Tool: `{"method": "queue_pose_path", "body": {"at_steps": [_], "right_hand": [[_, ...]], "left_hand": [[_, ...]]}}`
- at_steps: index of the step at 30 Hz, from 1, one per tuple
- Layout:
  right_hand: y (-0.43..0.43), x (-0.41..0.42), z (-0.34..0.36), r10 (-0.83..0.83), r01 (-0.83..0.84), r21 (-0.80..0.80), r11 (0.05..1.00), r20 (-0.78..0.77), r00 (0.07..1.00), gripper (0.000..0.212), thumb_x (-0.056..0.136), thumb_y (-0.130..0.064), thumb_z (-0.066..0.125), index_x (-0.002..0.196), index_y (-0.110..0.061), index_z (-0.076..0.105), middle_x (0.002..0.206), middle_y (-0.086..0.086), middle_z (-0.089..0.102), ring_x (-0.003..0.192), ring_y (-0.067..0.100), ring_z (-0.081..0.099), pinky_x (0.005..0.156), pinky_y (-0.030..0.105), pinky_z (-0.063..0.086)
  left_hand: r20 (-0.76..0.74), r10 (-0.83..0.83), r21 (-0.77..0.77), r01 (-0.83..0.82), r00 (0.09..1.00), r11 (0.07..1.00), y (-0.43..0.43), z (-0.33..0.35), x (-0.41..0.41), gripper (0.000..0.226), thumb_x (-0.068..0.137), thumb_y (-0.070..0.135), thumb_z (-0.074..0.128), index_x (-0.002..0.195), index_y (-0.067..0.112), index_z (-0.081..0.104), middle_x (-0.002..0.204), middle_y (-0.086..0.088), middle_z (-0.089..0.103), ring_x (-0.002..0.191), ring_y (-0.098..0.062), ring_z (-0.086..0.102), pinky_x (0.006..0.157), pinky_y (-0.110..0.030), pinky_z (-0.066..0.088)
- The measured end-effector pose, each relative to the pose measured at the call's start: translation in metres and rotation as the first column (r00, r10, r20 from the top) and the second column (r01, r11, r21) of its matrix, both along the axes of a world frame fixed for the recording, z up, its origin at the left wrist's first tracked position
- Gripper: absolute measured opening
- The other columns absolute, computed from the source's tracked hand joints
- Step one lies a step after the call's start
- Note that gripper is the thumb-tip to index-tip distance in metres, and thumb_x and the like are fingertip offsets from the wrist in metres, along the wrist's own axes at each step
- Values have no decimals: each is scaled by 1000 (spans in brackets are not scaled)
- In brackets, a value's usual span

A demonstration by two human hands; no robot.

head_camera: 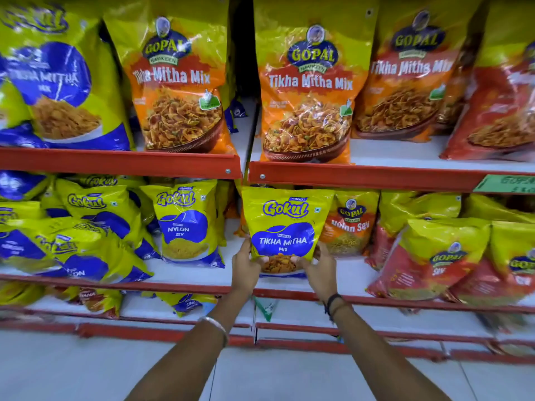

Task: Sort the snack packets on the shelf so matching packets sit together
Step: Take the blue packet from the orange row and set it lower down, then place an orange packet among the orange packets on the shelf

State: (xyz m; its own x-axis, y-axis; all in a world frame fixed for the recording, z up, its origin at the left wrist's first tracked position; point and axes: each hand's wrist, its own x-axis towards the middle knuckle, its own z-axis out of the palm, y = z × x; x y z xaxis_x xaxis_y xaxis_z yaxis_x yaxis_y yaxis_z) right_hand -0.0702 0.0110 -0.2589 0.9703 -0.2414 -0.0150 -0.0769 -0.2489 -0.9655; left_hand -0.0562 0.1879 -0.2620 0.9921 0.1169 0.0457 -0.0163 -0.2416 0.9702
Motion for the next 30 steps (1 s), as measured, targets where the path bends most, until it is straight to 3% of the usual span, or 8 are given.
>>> {"method": "queue_pose_path", "body": {"at_steps": [4, 8, 12, 18, 21, 24, 27, 30], "right_hand": [[12, 26, -13, 13, -14, -22, 1000, -50, 999, 48, 75, -16, 78, 117, -12, 56, 111, 7, 69, 100, 23, 64, 78, 37, 53], [16, 38, -20, 18, -24, -85, 996, -71, 997, 47, 80, -24, 74, 120, -12, 54, 107, 4, 67, 98, 27, 65, 75, 42, 54], [21, 27, -17, -43, 37, -181, 983, -26, 999, 62, 82, -42, 68, 131, -13, 43, 130, 9, 52, 116, 27, 53, 87, 46, 51], [56, 21, 77, -90, 173, -179, 968, 395, 914, 27, 91, -27, 60, 113, -11, 57, 115, 3, 58, 109, 15, 52, 94, 31, 42], [80, 29, 143, -26, 113, -119, 987, 568, 823, 15, 92, -17, 58, 106, -11, 60, 105, 1, 60, 100, 14, 56, 88, 21, 44], [104, 46, 200, 64, 38, -137, 990, 669, 741, 17, 91, -12, 58, 108, -9, 58, 103, 4, 60, 97, 12, 56, 87, 22, 46], [127, 73, 231, 179, -57, -217, 975, 599, 780, 37, 90, -21, 62, 123, -10, 50, 118, 7, 55, 111, 16, 53, 97, 34, 46], [138, 94, 241, 292, -186, -291, 939, 380, 878, 69, 86, -34, 66, 140, -8, 33, 139, 13, 47, 127, 21, 45, 98, 25, 36]], "left_hand": [[-56, 33, 109, -27, 998, 994, 7, -13, 29, 51, 72, 1, 71, 119, 12, 54, 104, -11, 70, 96, -26, 65, 80, -33, 52], [-86, 40, 208, -22, 996, 978, 11, -14, 46, 54, 65, 12, 72, 116, 8, 56, 107, -19, 71, 98, -34, 65, 78, -34, 49], [-77, 69, 213, -51, 995, 976, 8, -9, 39, 58, 73, 2, 69, 126, 6, 46, 122, -20, 62, 112, -35, 58, 90, -42, 49], [354, 215, -36, -217, 910, 976, 21, 84, 10, 28, 85, 18, 53, 112, 10, 55, 113, -9, 61, 103, -10, 55, 87, -6, 38], [554, 288, -86, -291, 781, 953, 49, 151, 20, 21, 89, 10, 52, 110, 11, 55, 111, -4, 60, 104, -10, 54, 93, -14, 40], [609, 346, -121, -347, 714, 930, 85, 201, 49, 31, 87, 13, 54, 117, 8, 49, 119, -8, 53, 114, -19, 50, 101, -26, 38], [529, 343, -16, -395, 776, 918, 124, 226, 83, 52, 85, 19, 60, 129, 3, 38, 133, -18, 42, 125, -26, 40, 107, -29, 29], [366, 246, 53, -285, 898, 957, 145, 226, 104, 64, 87, 29, 57, 138, 1, 28, 141, -20, 37, 132, -30, 38, 113, -42, 31]]}}
